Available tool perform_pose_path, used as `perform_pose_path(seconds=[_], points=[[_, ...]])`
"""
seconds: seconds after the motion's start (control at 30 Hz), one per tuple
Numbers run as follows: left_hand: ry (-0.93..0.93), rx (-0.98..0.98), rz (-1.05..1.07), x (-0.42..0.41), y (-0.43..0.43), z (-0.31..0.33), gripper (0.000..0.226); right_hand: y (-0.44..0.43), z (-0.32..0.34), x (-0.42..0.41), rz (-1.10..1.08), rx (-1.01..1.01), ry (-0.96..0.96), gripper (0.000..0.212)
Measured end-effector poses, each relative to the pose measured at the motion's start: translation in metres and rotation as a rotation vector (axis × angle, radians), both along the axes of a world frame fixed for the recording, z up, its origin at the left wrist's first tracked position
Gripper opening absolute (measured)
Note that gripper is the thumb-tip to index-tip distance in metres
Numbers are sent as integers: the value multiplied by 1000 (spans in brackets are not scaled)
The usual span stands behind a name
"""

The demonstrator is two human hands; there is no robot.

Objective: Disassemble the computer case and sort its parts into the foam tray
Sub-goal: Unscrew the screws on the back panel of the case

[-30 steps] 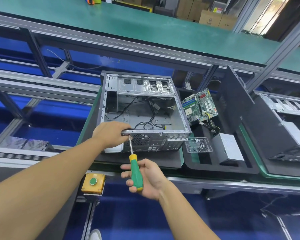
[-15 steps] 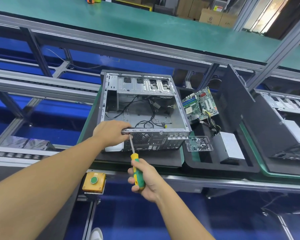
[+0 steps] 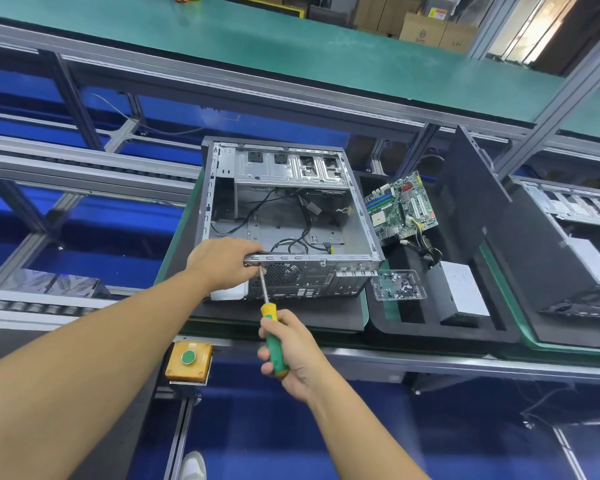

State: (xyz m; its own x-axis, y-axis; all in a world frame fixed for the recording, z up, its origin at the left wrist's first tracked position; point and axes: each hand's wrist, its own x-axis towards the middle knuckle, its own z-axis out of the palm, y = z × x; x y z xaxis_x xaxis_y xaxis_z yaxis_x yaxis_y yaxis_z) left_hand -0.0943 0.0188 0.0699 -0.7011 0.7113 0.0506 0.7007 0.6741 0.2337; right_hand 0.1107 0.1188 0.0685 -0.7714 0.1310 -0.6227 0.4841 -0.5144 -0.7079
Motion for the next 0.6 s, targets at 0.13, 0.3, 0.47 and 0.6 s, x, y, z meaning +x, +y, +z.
perform_pose_path(seconds=[0.13, 0.3, 0.47, 0.6], points=[[11, 5, 7, 0, 1, -1, 32, 14, 8, -1, 73, -267, -28, 36], [4, -1, 10, 0, 0, -2, 33, 5, 1, 2, 2, 8, 38, 25], [18, 2, -7, 0, 1, -1, 31, 1, -5, 4, -44, 189, 41, 12], [13, -1, -4, -1, 0, -2, 29, 6, 7, 0, -9, -71, -53, 12]])
